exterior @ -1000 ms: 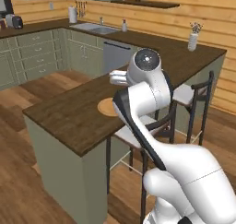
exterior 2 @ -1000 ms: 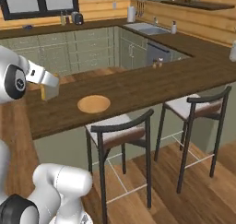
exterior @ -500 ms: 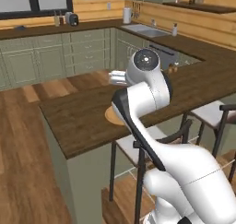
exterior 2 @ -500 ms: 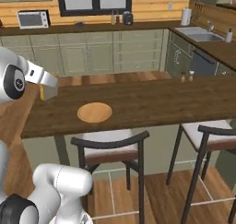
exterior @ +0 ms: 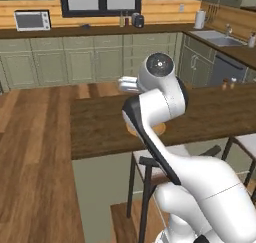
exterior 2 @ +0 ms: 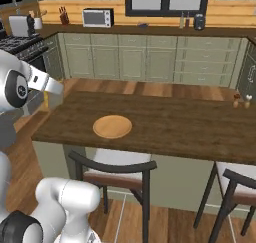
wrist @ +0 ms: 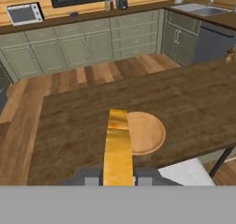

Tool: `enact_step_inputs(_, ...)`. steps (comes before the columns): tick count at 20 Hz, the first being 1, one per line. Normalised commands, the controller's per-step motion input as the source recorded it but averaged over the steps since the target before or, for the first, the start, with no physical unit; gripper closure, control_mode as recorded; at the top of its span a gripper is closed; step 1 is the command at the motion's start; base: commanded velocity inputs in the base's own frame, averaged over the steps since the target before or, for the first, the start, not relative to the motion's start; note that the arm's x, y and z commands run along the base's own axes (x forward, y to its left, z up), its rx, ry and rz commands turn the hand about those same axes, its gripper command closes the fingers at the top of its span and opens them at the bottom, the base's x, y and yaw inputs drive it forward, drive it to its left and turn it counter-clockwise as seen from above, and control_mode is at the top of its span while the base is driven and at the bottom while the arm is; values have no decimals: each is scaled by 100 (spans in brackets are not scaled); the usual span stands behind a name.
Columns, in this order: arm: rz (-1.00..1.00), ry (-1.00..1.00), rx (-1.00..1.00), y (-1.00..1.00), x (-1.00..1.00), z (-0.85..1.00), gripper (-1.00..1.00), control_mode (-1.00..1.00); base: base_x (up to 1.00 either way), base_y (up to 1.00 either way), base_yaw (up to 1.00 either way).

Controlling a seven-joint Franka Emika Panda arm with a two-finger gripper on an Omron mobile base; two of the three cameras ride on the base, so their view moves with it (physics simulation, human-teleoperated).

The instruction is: Start the toaster. Once the lever pops up, take the bread to the plate on the dining counter.

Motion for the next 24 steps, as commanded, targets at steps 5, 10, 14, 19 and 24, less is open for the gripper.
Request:
enact_step_inputs(5,0,0,0,0,0,0,100,100,69,-67,46)
enact_step_inputs(10,23,6,17,-87,51,-38,100,-100,0,0,0)
enact_step_inputs(14,18,6,18,-100,61,-67,100,-100,0,0,0)
enact_step_inputs(19,23,4,14,-78,89,-80,100,-100,0,0,0)
enact_step_inputs(24,26,3,8,-47,98,-80,100,-100,0,0,0)
